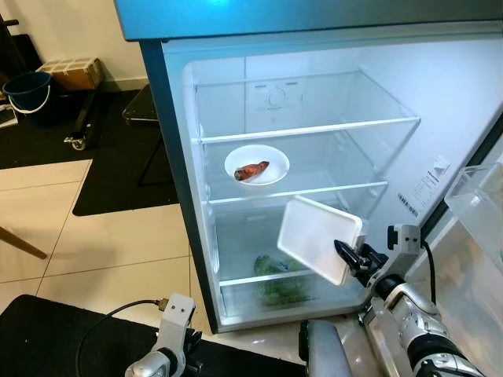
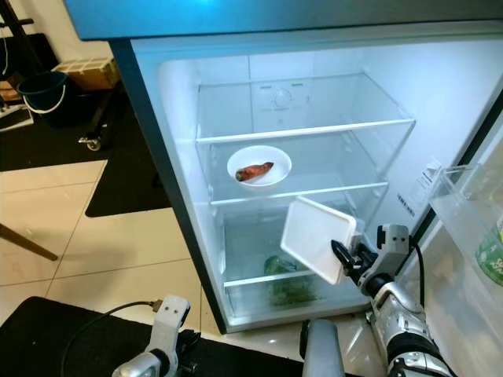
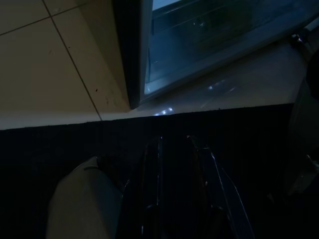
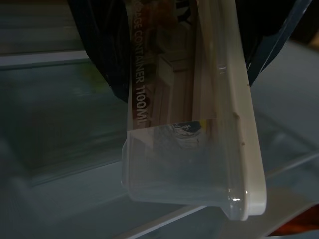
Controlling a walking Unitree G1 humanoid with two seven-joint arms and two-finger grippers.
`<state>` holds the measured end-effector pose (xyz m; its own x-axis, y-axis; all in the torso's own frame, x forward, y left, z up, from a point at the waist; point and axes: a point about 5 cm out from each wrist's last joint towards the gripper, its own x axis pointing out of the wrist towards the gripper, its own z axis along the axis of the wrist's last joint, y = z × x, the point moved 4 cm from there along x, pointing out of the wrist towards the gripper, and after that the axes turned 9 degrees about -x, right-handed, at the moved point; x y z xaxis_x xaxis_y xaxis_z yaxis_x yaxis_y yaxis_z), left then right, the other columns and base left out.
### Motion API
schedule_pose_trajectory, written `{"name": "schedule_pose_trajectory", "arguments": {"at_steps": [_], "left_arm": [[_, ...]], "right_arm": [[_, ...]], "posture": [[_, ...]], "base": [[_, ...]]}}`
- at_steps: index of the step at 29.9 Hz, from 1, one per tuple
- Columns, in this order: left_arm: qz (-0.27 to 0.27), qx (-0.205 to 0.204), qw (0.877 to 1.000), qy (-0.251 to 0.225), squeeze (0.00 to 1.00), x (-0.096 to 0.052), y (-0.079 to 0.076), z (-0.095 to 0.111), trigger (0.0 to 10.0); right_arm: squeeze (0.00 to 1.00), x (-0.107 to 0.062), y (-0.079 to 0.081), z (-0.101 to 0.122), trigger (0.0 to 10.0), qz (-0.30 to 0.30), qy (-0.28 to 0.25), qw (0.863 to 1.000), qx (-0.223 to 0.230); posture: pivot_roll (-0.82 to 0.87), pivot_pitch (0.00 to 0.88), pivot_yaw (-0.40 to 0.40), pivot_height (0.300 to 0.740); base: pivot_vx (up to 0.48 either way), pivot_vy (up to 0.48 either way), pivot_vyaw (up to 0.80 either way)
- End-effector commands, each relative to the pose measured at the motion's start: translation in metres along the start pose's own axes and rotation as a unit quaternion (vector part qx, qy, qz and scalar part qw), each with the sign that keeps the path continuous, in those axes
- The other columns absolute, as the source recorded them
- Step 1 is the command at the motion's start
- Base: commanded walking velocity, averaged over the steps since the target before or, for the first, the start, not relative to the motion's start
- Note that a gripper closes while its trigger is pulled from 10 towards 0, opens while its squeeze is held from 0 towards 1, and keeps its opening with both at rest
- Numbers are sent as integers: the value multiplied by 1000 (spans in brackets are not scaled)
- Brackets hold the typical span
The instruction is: Restocking fridge
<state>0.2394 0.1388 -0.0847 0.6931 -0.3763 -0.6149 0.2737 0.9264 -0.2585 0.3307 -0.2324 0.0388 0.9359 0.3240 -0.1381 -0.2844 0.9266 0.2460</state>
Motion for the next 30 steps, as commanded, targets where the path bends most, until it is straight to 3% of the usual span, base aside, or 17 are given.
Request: {"name": "schedule_pose_trajectory", "arguments": {"at_steps": [1,4,8,12,22,28,30], "left_arm": [[1,10,1000,7,0,-2,3,-3,10000],[0,12,1000,7,0,-2,3,-3,10000],[-1,13,1000,7,0,-2,3,-2,10000],[-10,31,999,-13,0,0,2,10,10000],[-48,58,995,-71,0,6,-11,39,10000],[-97,121,977,-147,0,5,-28,75,10000],[-99,127,975,-153,0,5,-29,77,10000]], "right_arm": [[0,1,1,16,10000,19,-34,999,3],[0,-10,4,20,10000,73,-33,997,-2],[0,-13,5,21,10000,88,-31,996,-2],[0,-38,8,34,10000,169,-37,985,12],[0,-52,15,45,10000,216,-56,974,35],[0,-69,12,68,10000,221,-103,968,63],[0,-70,11,70,10000,220,-108,967,66]], "posture": [[-91,0,33,431],[-93,0,40,431],[-93,0,40,431],[-92,0,40,431],[-95,0,35,431],[-98,0,35,431],[-98,0,35,431]], "base": [[0,0,0],[0,0,0],[0,0,0],[0,0,0],[0,0,0],[0,0,0],[0,0,0]]}}
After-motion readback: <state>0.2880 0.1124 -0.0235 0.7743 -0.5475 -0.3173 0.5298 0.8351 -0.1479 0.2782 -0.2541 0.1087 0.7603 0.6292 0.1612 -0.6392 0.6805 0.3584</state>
